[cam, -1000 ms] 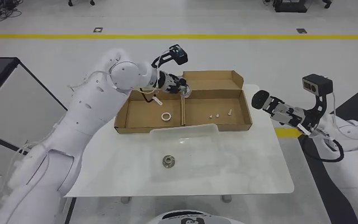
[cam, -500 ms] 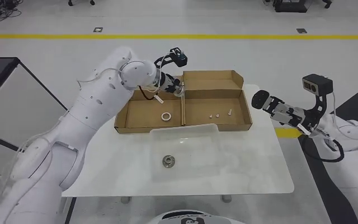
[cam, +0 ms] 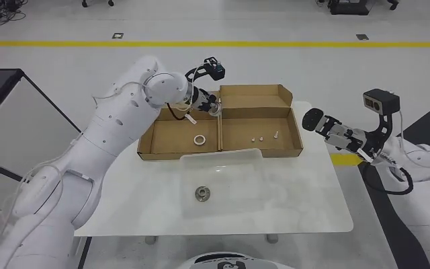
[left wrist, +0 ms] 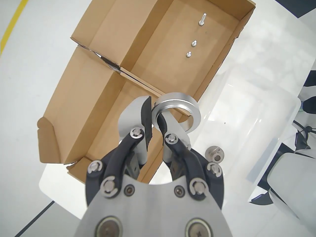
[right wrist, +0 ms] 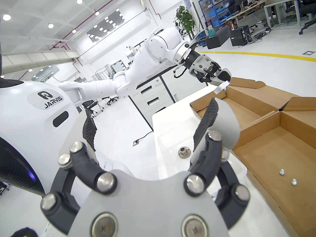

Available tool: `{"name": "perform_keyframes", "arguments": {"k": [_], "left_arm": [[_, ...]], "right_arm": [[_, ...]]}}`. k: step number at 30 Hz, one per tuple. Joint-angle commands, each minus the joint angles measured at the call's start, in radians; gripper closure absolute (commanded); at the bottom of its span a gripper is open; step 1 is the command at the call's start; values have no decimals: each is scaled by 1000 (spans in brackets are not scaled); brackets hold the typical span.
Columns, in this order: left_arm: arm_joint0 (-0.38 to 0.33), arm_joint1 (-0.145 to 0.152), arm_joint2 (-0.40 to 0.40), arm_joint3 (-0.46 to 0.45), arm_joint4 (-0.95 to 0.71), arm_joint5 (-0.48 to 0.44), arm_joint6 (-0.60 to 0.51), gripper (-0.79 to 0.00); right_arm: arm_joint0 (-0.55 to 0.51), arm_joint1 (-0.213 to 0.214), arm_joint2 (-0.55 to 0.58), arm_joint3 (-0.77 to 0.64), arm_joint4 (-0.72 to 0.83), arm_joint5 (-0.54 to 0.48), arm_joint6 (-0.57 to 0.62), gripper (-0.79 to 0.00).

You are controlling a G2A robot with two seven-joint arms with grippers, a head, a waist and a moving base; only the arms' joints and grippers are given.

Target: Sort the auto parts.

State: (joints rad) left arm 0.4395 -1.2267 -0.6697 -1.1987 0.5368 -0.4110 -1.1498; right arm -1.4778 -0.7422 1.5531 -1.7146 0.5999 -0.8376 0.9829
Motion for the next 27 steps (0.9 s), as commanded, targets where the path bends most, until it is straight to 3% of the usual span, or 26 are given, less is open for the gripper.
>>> {"name": "perform_keyframes", "arguments": {"k": [1, 7, 15, 21, 27], "left_arm": [[0, 0, 0, 0, 1, 0, 0, 0], [15, 1, 13, -1, 34, 5, -1, 0], [-2, -27, 92, 66, 120, 145, -149, 0], [-17, -76, 173, 192, 167, 226, -166, 0], [-33, -146, 249, 348, 199, 276, -130, 0]], "right_arm": [[0, 0, 0, 0, 0, 0, 0, -785], [0, 0, 0, 0, 0, 0, 0, -785], [0, 0, 0, 0, 0, 0, 0, -785], [0, 0, 0, 0, 0, 0, 0, -785], [0, 0, 0, 0, 0, 0, 0, -785]]}}
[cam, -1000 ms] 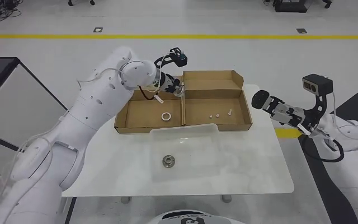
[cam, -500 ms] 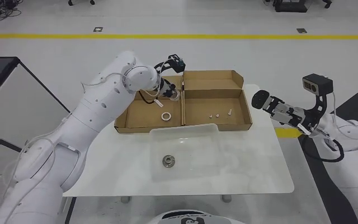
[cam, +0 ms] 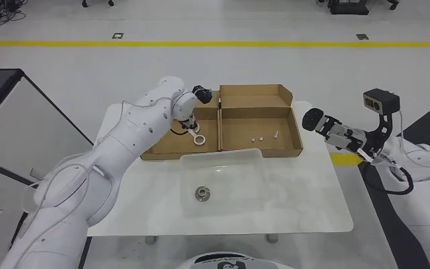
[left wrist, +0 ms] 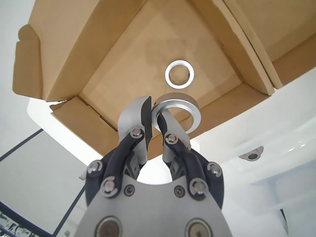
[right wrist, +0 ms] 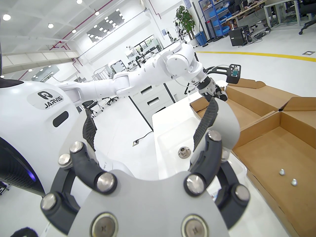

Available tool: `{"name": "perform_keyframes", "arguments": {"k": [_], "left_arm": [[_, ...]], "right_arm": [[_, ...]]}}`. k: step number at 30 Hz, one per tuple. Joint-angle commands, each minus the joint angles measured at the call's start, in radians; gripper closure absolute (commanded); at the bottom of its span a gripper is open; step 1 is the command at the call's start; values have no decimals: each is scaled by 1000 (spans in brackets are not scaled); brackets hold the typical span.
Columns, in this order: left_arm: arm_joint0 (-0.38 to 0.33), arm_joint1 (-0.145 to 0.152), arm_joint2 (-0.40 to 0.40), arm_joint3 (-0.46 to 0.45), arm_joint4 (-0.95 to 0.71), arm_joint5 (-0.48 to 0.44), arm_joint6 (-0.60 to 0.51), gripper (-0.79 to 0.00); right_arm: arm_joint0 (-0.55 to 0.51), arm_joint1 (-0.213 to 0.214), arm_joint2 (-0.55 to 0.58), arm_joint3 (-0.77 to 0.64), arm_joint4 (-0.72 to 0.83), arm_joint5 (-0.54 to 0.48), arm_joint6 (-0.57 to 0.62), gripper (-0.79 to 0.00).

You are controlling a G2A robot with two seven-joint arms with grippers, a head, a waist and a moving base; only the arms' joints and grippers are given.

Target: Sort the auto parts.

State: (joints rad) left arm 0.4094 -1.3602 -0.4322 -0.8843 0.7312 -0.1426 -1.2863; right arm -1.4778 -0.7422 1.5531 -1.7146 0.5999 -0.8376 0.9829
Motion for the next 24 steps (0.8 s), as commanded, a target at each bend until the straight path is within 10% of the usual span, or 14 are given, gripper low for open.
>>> {"name": "perform_keyframes", "arguments": {"k": [1, 24], "left_arm": [[-6, -25, 26, 58, 17, 10, 11, 0], [-14, -246, 125, 516, 75, 22, 126, 0]], "right_arm": [[0, 0, 0, 0, 0, 0, 0, -785], [0, 0, 0, 0, 0, 0, 0, -785]]}}
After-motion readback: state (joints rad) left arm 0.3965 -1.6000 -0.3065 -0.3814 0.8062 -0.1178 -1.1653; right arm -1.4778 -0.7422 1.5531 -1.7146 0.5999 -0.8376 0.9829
